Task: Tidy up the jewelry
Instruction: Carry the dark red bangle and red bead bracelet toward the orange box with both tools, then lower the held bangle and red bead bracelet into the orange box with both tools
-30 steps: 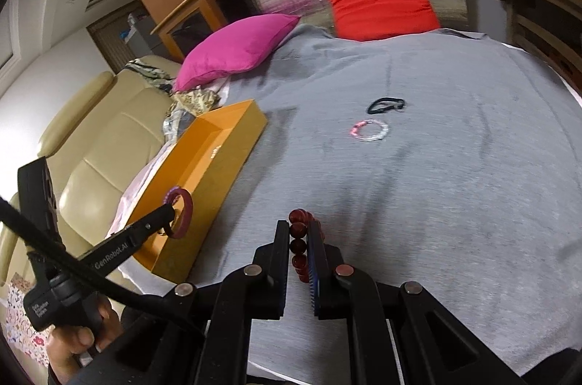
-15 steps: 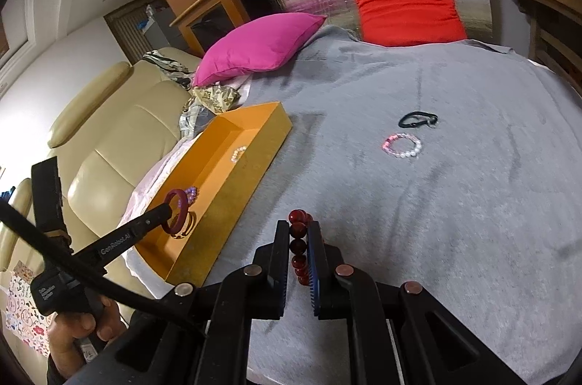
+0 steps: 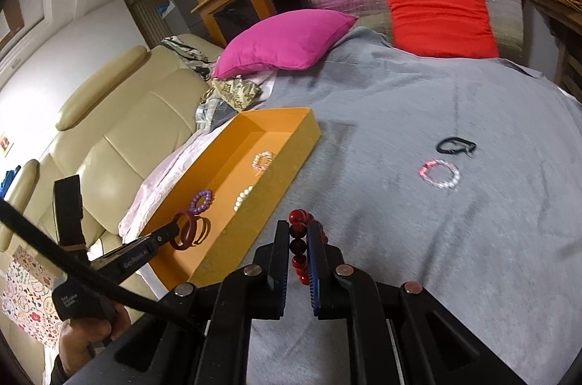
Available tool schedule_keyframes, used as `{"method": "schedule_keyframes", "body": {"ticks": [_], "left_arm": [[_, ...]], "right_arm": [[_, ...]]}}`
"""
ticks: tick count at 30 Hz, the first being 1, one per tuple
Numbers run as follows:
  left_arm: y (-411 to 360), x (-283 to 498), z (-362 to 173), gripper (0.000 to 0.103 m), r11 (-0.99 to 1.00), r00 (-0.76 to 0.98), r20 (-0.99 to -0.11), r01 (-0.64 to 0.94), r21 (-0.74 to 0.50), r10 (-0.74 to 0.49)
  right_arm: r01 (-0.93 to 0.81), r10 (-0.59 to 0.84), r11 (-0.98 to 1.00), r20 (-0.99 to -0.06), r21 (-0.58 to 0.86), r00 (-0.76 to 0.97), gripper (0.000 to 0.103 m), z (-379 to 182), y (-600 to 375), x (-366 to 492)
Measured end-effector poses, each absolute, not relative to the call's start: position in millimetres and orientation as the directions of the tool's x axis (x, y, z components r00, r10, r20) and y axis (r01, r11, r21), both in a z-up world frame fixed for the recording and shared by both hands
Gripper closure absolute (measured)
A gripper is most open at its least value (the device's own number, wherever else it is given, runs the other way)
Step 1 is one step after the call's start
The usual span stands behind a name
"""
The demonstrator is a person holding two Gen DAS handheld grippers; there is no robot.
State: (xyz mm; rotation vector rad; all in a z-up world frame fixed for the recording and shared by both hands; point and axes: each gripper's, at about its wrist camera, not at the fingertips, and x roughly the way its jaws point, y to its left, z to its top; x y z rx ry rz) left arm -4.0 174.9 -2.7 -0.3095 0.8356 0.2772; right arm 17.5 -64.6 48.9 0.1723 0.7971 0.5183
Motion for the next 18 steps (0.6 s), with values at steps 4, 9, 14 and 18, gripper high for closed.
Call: {"method": "schedule_keyframes", "body": {"ticks": [4, 9, 14, 18], "left_arm": [[182.8, -0.5, -4.3, 0.099, 0.914, 0.628, -0.767, -0.377, -0.149, 0.134], [191.6, 1.8, -4.8, 0.099, 0.910, 0.622, -0.769, -0.390, -0.141, 0.147], [200.7, 4.0, -4.2, 0.099, 0.906, 0.621, -0.768, -0.400, -0.140, 0.155], [208.2, 5.7, -5.7, 0.099, 0.901, 0.617, -0.770, -0.410, -0.142, 0.159]], "right_arm": [[-0.412, 0.515, 0.854, -0.640, 0.319, 0.571, 0.093, 52.9, -43.5, 29.0], [-0.455, 0.524, 0.841, -0.653, 0.294, 0.547, 0.093, 52.7, -12.4, 45.3], [-0.479, 0.525, 0.833, -0.669, 0.277, 0.527, 0.093, 50.2, 10.2, 56.3], [-0.497, 0.525, 0.827, -0.675, 0.263, 0.518, 0.093, 51.2, 26.9, 63.9]]}}
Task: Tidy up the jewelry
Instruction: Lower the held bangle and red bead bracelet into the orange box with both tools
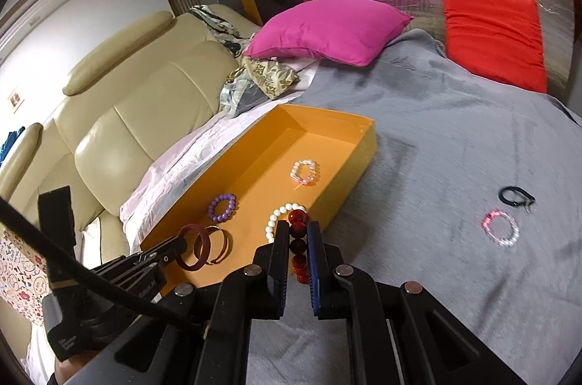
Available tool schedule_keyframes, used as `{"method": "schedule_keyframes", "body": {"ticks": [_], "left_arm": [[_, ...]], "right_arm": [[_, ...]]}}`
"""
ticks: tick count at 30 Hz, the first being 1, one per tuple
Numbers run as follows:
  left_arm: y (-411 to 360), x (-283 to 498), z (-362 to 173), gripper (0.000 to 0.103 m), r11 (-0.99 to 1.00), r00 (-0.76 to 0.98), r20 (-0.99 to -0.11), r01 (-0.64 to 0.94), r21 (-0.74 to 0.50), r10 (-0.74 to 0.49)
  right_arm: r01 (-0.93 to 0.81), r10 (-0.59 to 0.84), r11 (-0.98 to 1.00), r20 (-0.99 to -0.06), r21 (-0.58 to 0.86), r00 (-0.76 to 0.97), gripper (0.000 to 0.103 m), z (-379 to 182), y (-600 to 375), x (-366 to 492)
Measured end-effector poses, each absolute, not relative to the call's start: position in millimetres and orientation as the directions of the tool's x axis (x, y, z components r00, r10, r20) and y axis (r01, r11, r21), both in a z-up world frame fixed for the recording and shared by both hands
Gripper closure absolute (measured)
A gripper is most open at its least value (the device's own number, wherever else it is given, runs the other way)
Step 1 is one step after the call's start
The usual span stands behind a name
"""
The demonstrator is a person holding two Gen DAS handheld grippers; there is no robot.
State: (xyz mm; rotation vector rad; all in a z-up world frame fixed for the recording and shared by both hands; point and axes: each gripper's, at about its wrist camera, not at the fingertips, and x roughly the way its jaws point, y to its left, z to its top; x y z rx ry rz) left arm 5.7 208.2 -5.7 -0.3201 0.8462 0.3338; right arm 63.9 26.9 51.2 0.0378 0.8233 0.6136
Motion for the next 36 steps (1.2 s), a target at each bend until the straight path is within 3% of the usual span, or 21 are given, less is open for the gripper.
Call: {"method": "schedule_keyframes", "body": {"ticks": [17, 36], "left_arm": [[230.3, 28.3, -11.5, 0.099, 0.888, 0.596, -0.786, -0.436, -0.147, 0.163], [254.4, 69.9, -30.8, 0.099, 0.877, 0.546, -0.821, -0.462, -0.130, 0.166]], "right_arm": [[-0.546, 0.514, 0.811, -0.700, 0.210, 0.496, 0.093, 62.9, 94.8, 108.7], [-0.529, 0.450, 0.829, -0.779, 0.182, 0.436, 0.093, 16.4, 122.2, 158.1]]}}
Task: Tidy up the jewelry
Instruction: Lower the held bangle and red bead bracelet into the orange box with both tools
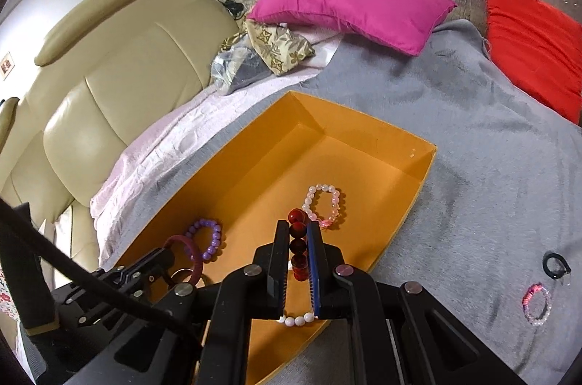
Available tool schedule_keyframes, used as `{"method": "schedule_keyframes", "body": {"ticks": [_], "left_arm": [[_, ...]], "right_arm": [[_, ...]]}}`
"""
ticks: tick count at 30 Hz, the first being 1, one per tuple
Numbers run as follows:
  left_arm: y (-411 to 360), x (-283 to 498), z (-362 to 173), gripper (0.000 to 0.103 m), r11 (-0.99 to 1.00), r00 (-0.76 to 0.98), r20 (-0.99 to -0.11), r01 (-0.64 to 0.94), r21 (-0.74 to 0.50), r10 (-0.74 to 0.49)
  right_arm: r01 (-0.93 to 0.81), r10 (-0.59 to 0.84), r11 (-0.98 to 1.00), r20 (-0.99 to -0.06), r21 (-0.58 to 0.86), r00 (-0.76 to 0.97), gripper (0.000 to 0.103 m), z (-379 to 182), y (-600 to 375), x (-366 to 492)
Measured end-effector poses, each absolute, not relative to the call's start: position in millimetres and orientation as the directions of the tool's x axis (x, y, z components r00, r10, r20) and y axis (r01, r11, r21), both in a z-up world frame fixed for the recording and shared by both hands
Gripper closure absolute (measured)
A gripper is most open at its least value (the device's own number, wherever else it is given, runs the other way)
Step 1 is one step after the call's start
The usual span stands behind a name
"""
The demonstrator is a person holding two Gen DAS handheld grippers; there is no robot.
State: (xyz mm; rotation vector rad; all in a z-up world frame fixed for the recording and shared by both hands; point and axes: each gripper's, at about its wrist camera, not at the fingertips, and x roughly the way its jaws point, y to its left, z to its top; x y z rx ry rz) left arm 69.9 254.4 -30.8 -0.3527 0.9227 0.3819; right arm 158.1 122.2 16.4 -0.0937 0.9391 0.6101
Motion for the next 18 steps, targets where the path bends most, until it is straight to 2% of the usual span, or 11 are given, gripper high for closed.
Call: {"method": "schedule_keyframes", "body": {"ticks": [18], "left_arm": [[258.6, 108.9, -36.8, 0.099, 0.884, 0.509, -0.849, -0.450, -0.125, 0.139]], "right_arm": [[-0.521, 0.419, 0.837, -0.808, 0.167, 0.414, 0.093, -1.2, 135.8, 184.5]]}}
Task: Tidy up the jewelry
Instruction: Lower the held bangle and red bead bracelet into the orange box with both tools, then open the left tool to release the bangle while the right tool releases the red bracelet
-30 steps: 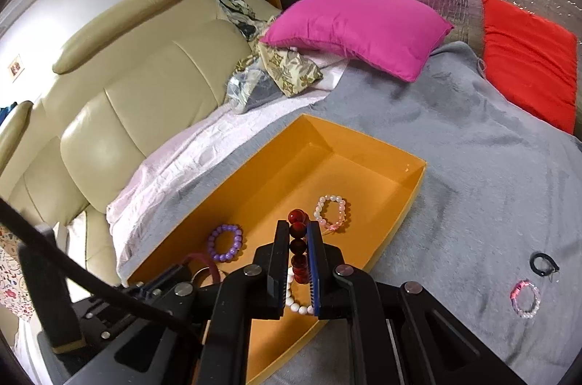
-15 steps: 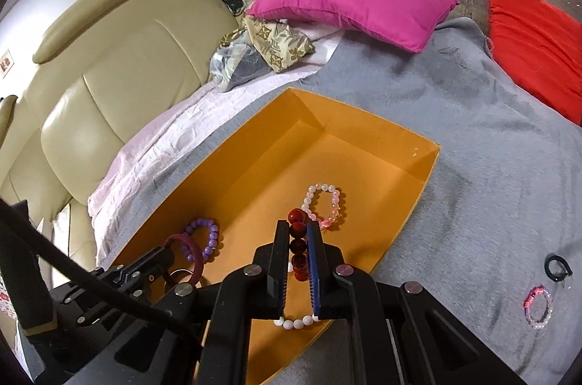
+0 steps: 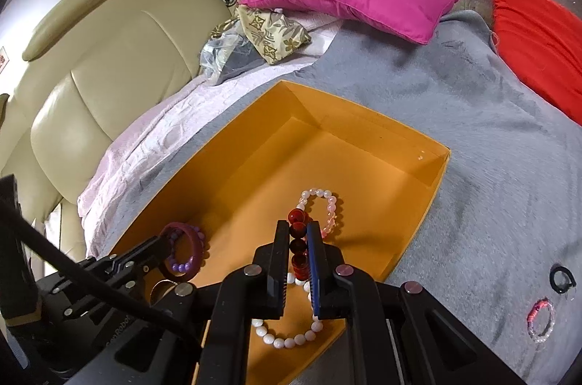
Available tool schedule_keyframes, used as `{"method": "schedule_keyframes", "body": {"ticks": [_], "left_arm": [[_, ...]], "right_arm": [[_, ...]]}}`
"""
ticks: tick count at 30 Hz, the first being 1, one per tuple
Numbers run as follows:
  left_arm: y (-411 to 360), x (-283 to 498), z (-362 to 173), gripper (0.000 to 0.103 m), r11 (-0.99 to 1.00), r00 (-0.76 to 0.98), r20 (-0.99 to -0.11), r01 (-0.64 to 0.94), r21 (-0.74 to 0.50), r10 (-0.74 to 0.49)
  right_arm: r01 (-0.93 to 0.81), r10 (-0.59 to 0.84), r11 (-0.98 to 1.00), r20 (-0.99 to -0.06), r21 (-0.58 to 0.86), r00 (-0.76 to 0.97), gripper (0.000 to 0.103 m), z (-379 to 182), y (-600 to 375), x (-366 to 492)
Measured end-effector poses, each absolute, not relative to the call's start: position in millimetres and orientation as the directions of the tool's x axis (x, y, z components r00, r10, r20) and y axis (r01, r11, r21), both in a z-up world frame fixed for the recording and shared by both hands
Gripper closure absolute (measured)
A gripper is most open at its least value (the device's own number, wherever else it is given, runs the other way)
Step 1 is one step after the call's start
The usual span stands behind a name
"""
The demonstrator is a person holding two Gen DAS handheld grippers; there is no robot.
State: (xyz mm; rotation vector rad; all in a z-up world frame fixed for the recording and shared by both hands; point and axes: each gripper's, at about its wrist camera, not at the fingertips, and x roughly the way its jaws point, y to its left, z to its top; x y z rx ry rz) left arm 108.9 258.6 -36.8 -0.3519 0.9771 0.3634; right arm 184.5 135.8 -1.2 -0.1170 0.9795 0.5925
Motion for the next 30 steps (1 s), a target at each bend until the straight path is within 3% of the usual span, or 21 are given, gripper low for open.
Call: {"method": "schedule_keyframes", "body": {"ticks": [30], "left_arm": [[261.6, 128.8, -55.1, 0.099, 0.891, 0.459, -0.881, -0.439, -0.112, 0.115]], "right_arm": [[-0.499, 0.403, 0.848, -0.827, 0.177, 0.392, 0.093, -20.5, 135.0, 198.8]]}}
